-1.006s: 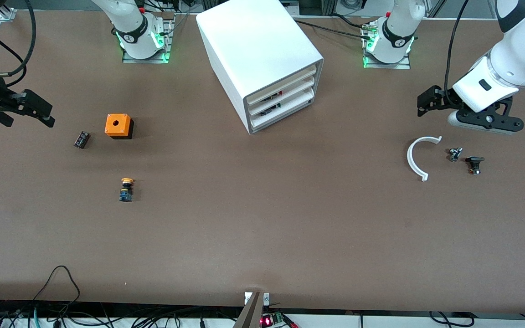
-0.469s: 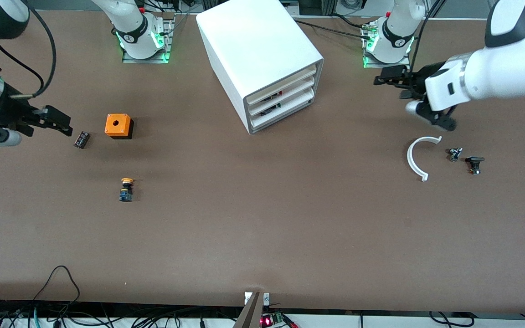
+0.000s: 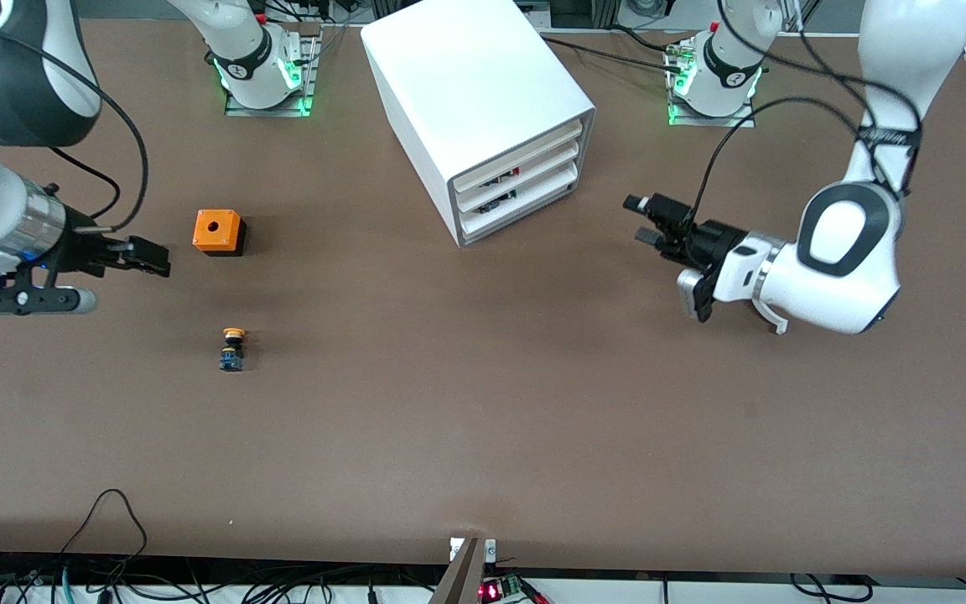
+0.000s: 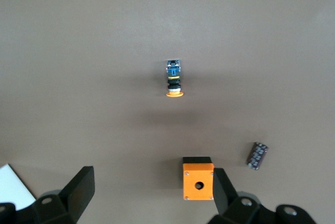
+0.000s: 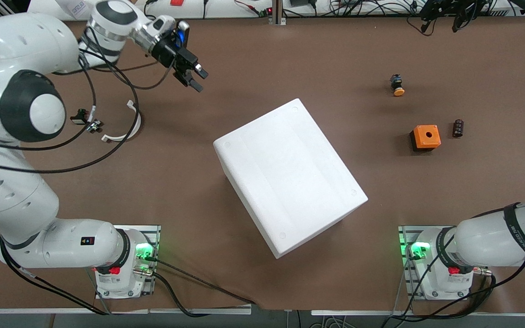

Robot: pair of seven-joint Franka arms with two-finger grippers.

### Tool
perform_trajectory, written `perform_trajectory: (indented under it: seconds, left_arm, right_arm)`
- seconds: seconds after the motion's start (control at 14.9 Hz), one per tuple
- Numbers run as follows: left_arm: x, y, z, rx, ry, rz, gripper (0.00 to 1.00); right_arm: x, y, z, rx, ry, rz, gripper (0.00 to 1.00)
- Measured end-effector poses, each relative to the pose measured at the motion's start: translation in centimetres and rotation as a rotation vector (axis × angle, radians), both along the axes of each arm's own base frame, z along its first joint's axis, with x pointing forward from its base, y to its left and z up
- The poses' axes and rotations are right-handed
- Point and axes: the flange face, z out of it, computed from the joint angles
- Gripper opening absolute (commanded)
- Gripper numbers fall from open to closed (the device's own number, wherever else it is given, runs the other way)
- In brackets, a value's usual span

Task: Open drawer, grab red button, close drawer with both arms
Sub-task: 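Grasp the top drawer's front edge with the left gripper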

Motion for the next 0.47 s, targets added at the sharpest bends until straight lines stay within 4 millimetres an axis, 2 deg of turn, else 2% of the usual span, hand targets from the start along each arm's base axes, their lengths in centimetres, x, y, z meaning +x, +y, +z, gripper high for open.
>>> perform_trajectory:
  seconds: [0.13,0.2,0.27,0.34,0.47]
  left_arm:
    - [-0.9,-0.5,-4.3,-0.058,-0.004,0.013,0.82]
    - [-1.7,-1.0,-5.9,-0.072,-0.005,0.014,0.74]
    - [-2.8,-1.9,-7.1,-0.088,0.001,0.018,0.71]
    - [-3.9,-3.0,-8.0,-0.107,0.01,0.025,0.58]
    - [-6.2,-5.3,-9.4,-0.141,0.015,0.012,0.57]
  right_arm:
    - [0.5,1.5,-1.1,-0.004,-0.005,-0.07,1.0]
    - [0.7,2.5,-1.5,-0.007,-0.011,-0.109,1.0]
    - [0.7,3.6,-1.8,-0.01,-0.012,-0.146,1.0]
    - [0.7,4.5,-2.1,-0.014,-0.009,-0.179,1.0]
    - [0.7,6.5,-2.3,-0.02,-0.011,-0.245,1.0]
